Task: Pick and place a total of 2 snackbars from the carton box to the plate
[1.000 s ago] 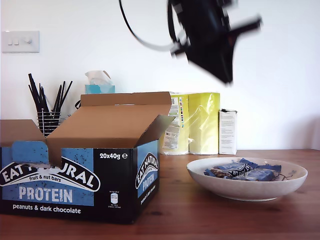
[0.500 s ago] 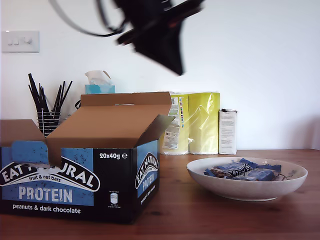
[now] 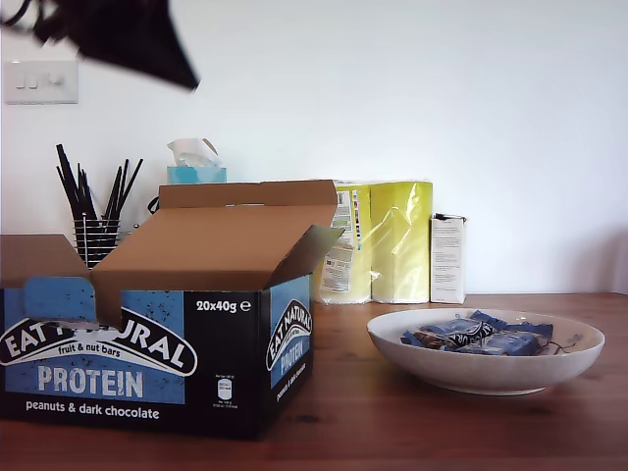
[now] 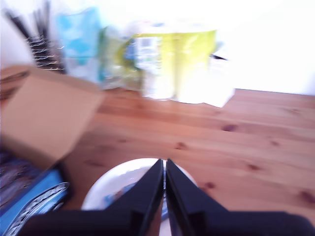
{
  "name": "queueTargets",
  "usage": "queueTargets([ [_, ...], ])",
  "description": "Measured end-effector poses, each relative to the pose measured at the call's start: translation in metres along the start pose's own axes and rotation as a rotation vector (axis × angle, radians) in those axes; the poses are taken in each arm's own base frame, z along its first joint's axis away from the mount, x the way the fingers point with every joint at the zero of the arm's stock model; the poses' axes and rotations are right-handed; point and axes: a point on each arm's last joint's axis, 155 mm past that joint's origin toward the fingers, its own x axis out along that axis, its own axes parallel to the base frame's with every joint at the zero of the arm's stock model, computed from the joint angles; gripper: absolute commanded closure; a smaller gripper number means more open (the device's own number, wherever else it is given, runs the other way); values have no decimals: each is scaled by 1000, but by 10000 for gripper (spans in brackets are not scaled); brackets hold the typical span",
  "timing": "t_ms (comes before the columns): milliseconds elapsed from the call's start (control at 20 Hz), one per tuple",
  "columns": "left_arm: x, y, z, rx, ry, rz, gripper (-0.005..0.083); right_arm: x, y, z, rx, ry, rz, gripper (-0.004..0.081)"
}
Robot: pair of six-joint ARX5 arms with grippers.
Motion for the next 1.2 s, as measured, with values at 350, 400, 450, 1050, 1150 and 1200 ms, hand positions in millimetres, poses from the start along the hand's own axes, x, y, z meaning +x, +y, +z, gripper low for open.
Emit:
queueTargets([
  [350,-36,69,-7,-80,-101,131,794,19,-55,-8,65,-63,-113,783],
  [400,-42,75,-5,-81,-129,150,794,18,-60,-3,70,-89,-117,783],
  [450,-49,82,-9,-85,-150,174,794,16,-64,2,71,-121,-115,783],
  [1050,-83,89,-77,-62,-323,284,794,26,-58,-40,12,-248,-65,783],
  [1150,-85,86,-88,-60,-332,286,794,25,-53,-53,4,-251,-48,783],
  [1200,-88,85,-93,-57,-342,288,794,24,-51,-56,-2,-261,-42,783],
])
